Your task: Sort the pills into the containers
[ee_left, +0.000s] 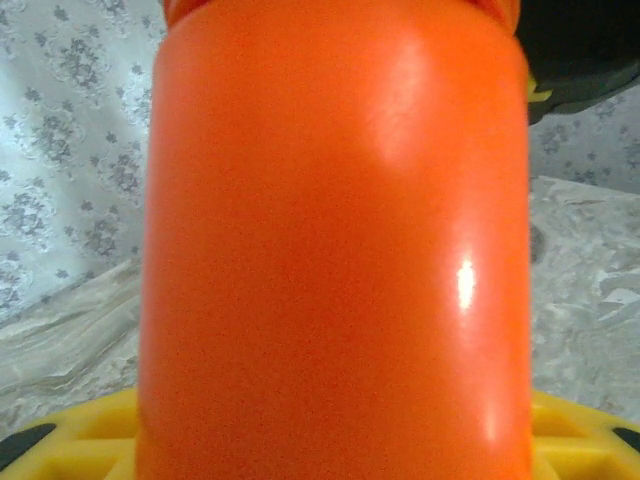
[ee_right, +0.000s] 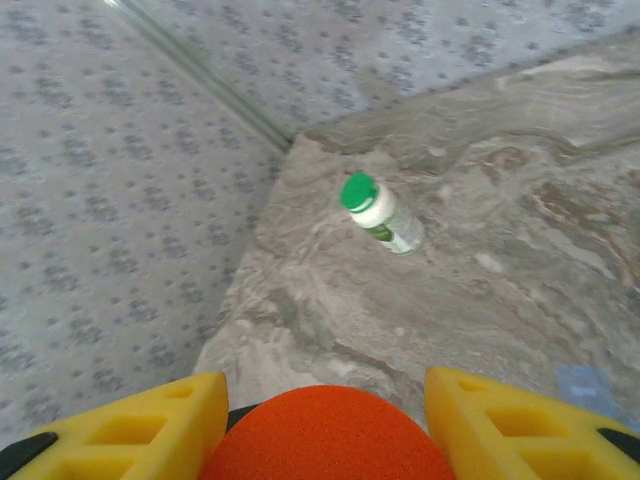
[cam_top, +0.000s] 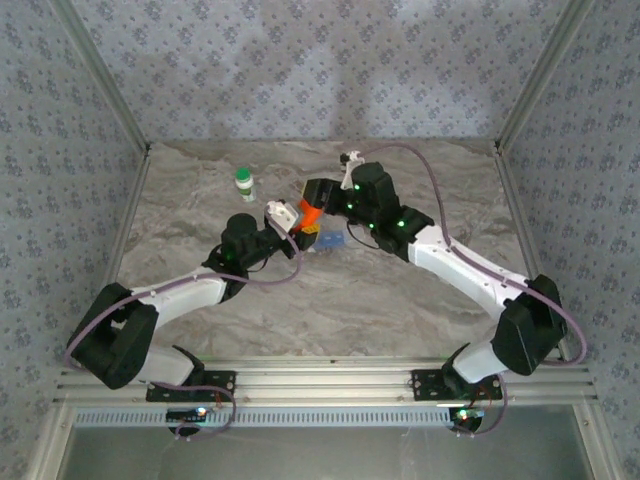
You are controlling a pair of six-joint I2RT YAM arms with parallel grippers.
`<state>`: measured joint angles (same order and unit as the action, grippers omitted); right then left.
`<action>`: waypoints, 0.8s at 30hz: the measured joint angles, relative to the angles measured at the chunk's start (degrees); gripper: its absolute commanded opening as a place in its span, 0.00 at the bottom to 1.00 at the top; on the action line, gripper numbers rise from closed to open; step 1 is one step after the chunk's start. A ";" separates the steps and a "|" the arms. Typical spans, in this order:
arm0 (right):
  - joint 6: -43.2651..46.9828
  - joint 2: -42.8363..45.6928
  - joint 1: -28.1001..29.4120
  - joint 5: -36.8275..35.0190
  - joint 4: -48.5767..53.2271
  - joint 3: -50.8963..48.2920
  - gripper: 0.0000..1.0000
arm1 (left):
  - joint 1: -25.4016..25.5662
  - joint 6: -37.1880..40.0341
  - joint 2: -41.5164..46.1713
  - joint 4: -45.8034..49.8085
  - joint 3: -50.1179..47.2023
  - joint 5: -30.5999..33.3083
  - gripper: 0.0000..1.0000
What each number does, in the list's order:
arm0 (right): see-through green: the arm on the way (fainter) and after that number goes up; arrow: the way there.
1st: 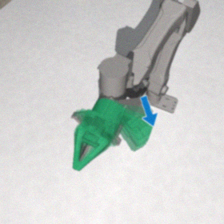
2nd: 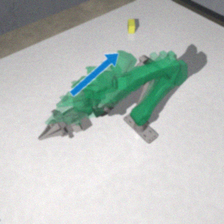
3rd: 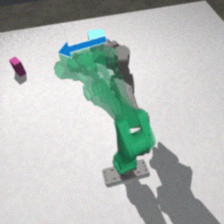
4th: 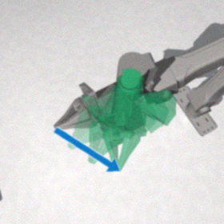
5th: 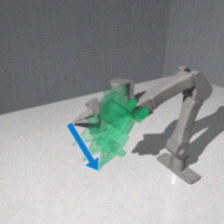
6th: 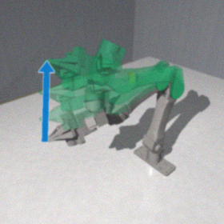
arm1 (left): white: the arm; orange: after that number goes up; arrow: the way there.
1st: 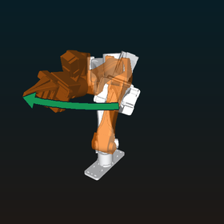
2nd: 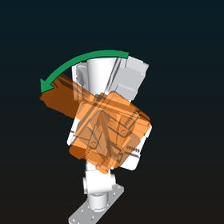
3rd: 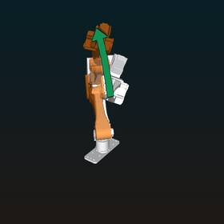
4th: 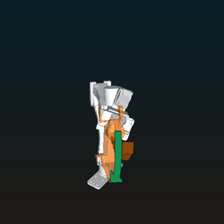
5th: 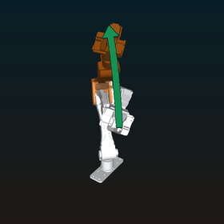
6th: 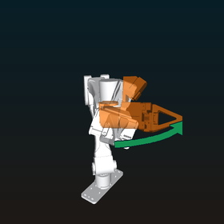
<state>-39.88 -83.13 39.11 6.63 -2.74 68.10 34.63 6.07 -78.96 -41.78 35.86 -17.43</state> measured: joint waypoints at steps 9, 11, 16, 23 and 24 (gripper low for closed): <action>13.03 1.64 -7.34 24.15 -8.92 -5.14 0.00 | -1.57 -1.44 0.76 0.11 0.22 -9.62 0.00; 17.90 2.36 -8.13 28.17 -9.03 -5.22 0.00 | -1.62 -1.38 1.22 0.07 0.37 -11.32 0.00; 30.49 4.79 -9.16 35.45 -6.84 -5.03 0.00 | -1.62 -0.57 2.14 -0.26 0.83 -16.11 0.00; 49.07 6.56 -11.08 46.84 3.93 -2.21 0.00 | -1.57 -0.09 2.69 -0.44 0.92 -24.72 0.00; 50.88 6.56 -11.41 48.37 5.09 -1.66 0.00 | -1.57 -0.09 2.80 -0.22 1.03 -25.57 0.00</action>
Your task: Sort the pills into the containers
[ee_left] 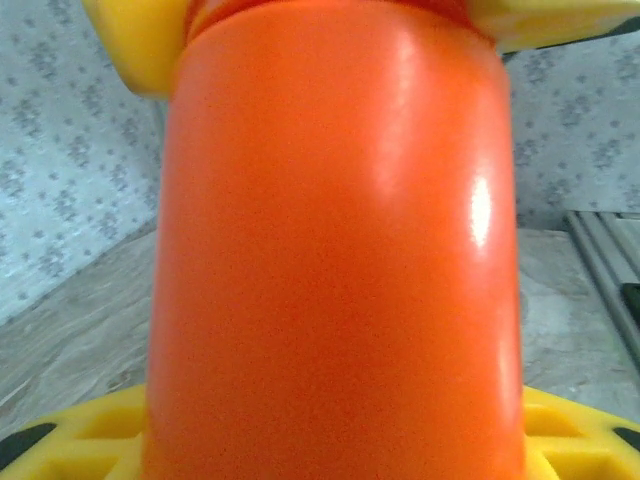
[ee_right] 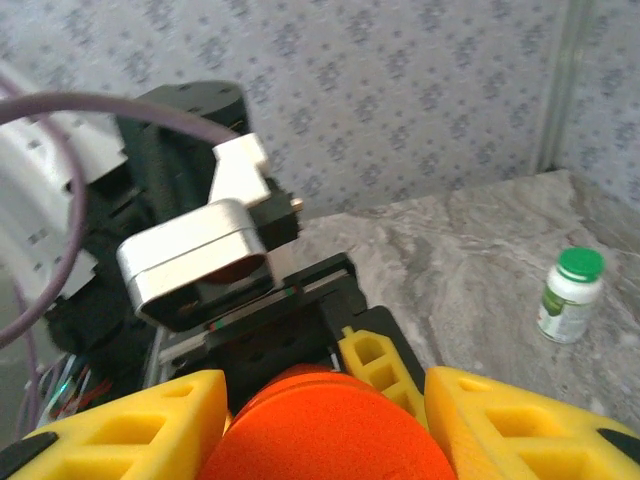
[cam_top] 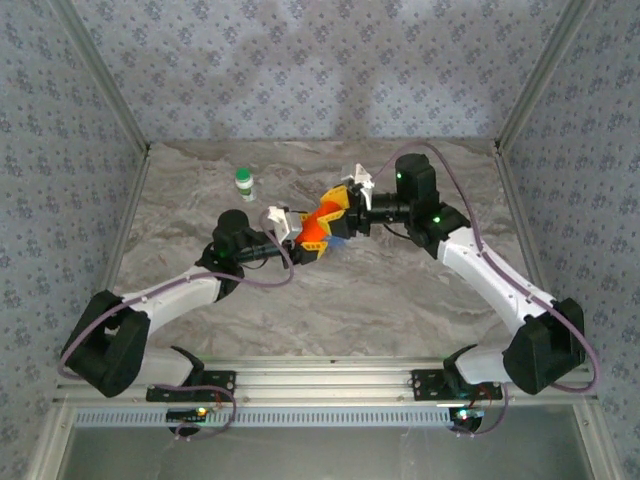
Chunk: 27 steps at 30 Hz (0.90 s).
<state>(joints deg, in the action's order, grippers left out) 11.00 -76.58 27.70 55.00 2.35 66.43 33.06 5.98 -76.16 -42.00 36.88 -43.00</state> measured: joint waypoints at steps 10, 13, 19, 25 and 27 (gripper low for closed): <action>8.81 0.46 -3.56 8.31 5.40 5.25 0.00 | -0.72 0.02 0.33 4.74 0.04 -2.78 0.00; 6.43 0.44 -3.58 6.25 4.74 5.25 0.00 | -0.68 0.28 0.33 5.53 0.04 -0.98 0.00; -2.01 2.36 -3.58 -6.12 0.28 2.10 0.00 | -0.63 0.59 0.33 7.06 0.04 9.73 0.00; -12.74 8.98 -4.26 -26.10 -1.77 -6.19 0.00 | -0.24 0.68 0.31 11.56 0.04 21.79 0.00; -15.13 11.41 -4.48 -31.95 -1.79 -9.05 0.00 | 0.15 1.29 0.28 14.08 0.04 24.98 0.00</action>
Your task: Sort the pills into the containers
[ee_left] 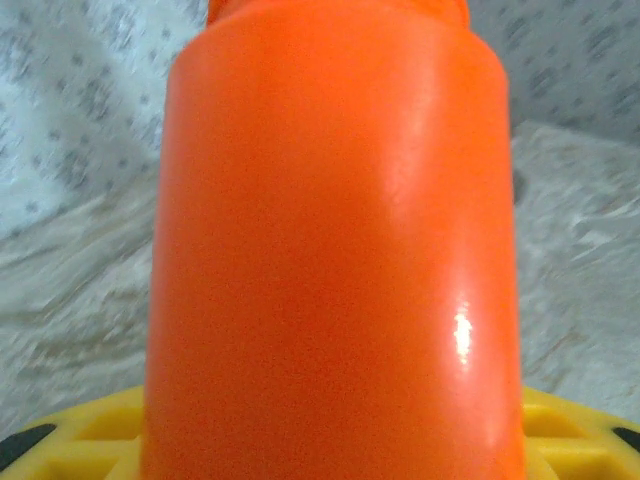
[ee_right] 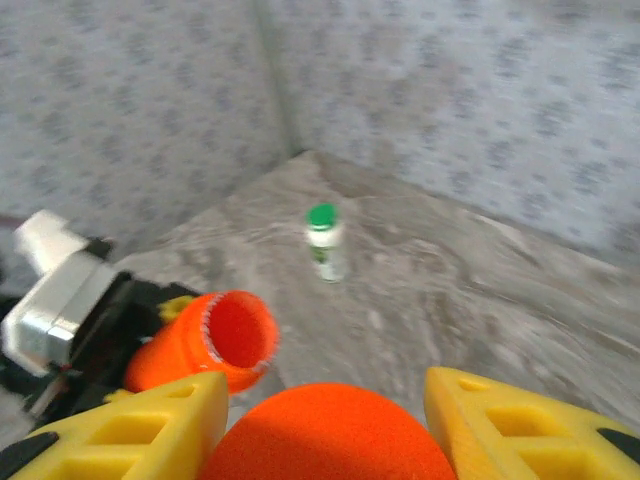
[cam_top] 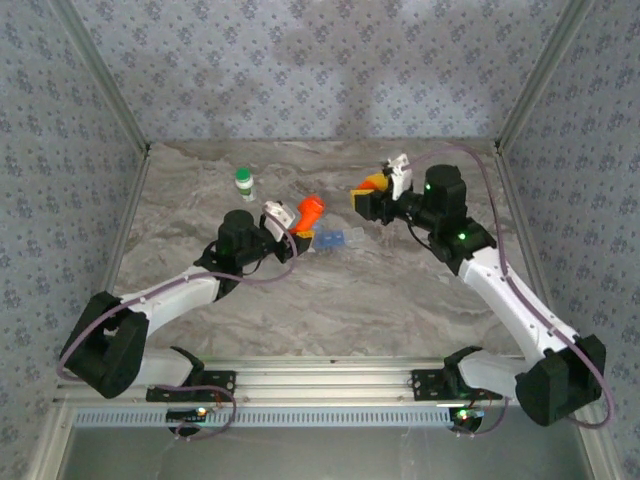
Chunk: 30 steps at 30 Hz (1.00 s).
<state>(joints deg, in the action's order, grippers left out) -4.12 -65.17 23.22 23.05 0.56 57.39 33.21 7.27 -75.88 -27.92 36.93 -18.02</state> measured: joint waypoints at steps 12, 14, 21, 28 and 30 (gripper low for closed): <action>-5.79 5.38 0.00 -15.08 -5.77 -18.95 0.00 | 2.21 10.86 -9.46 10.43 1.60 8.92 0.00; -6.19 5.11 0.00 -15.17 -7.48 -20.74 0.00 | 2.14 12.33 -9.84 12.04 1.62 9.27 0.00; -7.45 4.35 0.00 -15.02 -11.58 -22.29 0.00 | 2.16 13.55 -12.35 18.23 7.32 10.40 0.00; -8.83 4.42 0.00 -14.95 -13.49 -24.41 0.00 | 2.14 13.90 -13.38 25.27 11.50 13.40 0.00; -9.29 4.42 0.00 -14.95 -13.70 -24.65 0.00 | 2.14 14.29 -13.42 27.47 11.93 14.34 0.00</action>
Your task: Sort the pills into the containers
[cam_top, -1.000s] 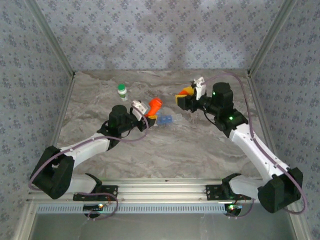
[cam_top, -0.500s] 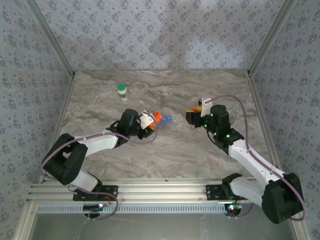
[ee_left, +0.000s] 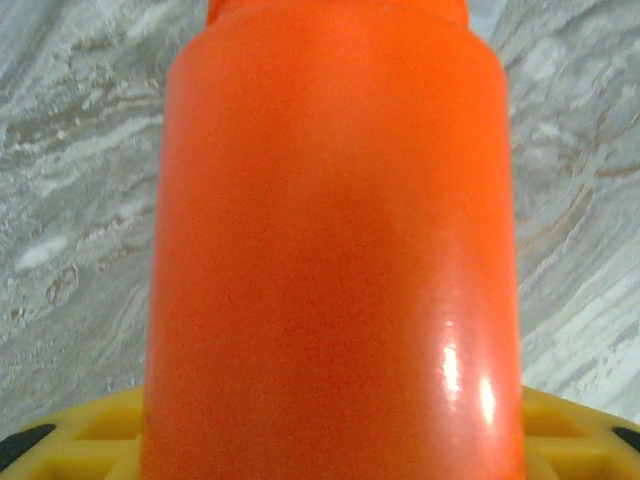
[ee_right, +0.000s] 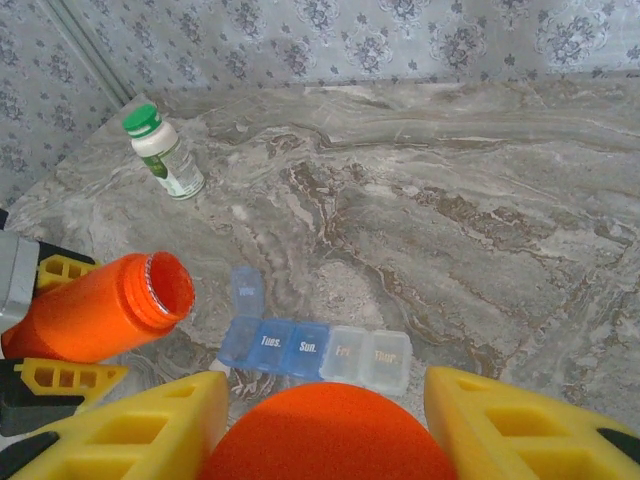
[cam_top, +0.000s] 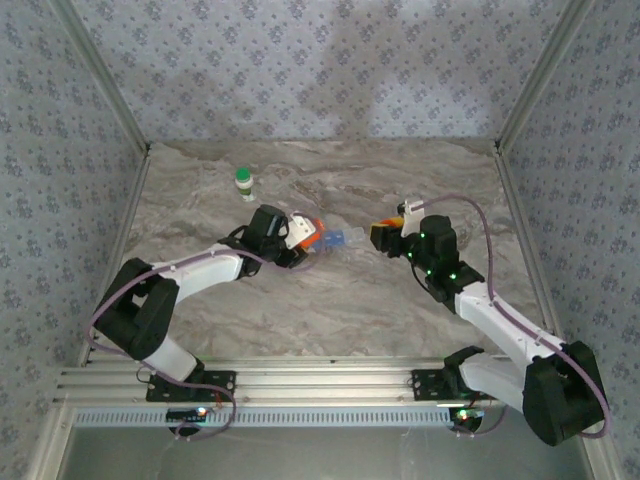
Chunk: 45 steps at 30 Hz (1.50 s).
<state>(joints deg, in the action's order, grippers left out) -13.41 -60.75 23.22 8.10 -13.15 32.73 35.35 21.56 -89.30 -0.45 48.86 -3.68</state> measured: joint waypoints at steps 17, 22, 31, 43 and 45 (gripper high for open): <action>-2.27 -3.04 0.00 0.68 -1.46 -0.04 0.00 | -0.85 2.89 -6.19 8.20 5.68 4.42 0.00; -2.29 -3.58 0.00 0.90 -1.53 -0.04 0.00 | -0.85 3.61 -7.65 10.71 7.98 5.44 0.00; -2.49 -4.66 0.00 1.75 -1.53 -0.02 0.00 | -0.83 5.64 -9.09 15.58 11.21 6.10 0.00; -2.73 -5.95 0.00 1.73 -1.53 -0.02 0.00 | 0.85 8.02 -12.74 20.46 15.80 6.80 0.00; -2.86 -6.49 0.00 1.73 -1.53 -0.02 0.00 | 1.05 8.46 -13.35 21.57 16.74 7.17 0.00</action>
<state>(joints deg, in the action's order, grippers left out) -16.27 -67.24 23.22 9.82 -14.68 32.71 36.40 30.02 -102.65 21.12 65.60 3.49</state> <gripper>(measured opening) 0.511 0.527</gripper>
